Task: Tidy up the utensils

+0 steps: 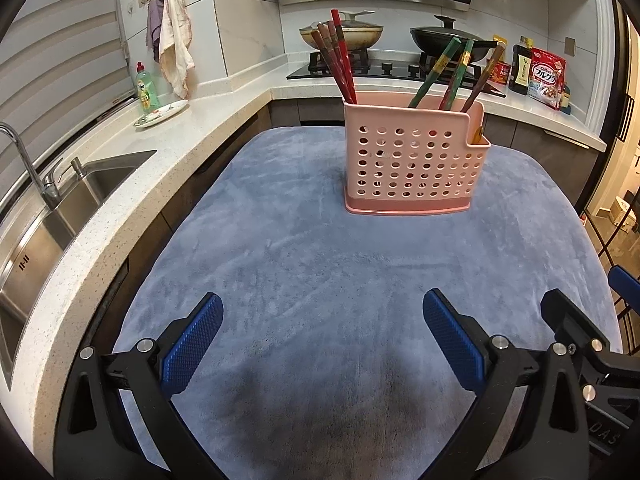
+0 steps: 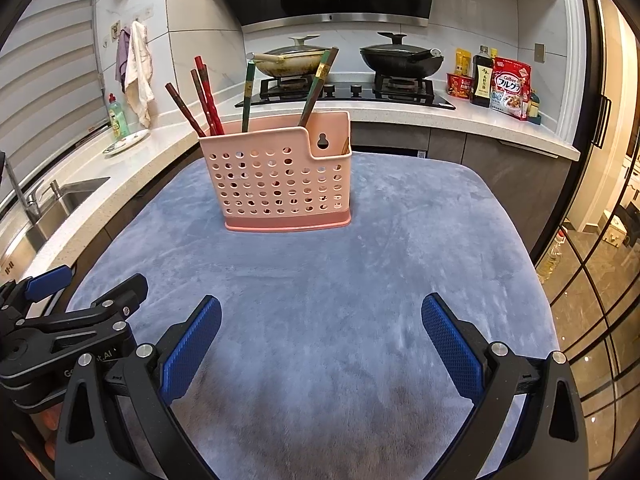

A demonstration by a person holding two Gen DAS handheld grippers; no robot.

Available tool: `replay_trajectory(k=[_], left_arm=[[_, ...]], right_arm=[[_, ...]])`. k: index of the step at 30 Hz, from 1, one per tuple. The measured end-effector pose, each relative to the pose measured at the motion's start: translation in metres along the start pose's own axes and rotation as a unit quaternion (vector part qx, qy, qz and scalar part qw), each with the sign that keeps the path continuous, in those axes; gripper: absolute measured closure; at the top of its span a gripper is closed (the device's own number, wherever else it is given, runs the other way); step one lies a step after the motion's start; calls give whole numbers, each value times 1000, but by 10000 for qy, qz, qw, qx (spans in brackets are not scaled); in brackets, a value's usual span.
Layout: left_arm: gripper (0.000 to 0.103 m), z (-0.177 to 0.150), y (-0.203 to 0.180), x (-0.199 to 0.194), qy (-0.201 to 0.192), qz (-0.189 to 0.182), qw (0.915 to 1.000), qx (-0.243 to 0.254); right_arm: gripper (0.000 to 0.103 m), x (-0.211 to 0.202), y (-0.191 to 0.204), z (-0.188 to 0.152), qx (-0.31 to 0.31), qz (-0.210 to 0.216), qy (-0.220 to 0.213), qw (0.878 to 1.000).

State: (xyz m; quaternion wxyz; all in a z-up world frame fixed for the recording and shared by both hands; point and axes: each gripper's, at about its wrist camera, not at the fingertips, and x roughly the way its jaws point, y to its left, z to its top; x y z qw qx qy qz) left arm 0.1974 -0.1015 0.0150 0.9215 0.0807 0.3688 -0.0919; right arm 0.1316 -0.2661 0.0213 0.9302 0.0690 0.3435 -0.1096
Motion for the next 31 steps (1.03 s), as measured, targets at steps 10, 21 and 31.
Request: replay_trajectory(k=[10,21,31], left_arm=[[7,5,-1,9,-41,71,10000,0],[8,9,-2,13,-88,104,9999,31],[7,20,-5,31,-69,97,9999,43]], right_arm=[[6,11,-1,5,-7,-4,32,10000],[6,14,-1,7,-15,-11,33,10000],[6,34,-1,21,-42,-37,43,10000]])
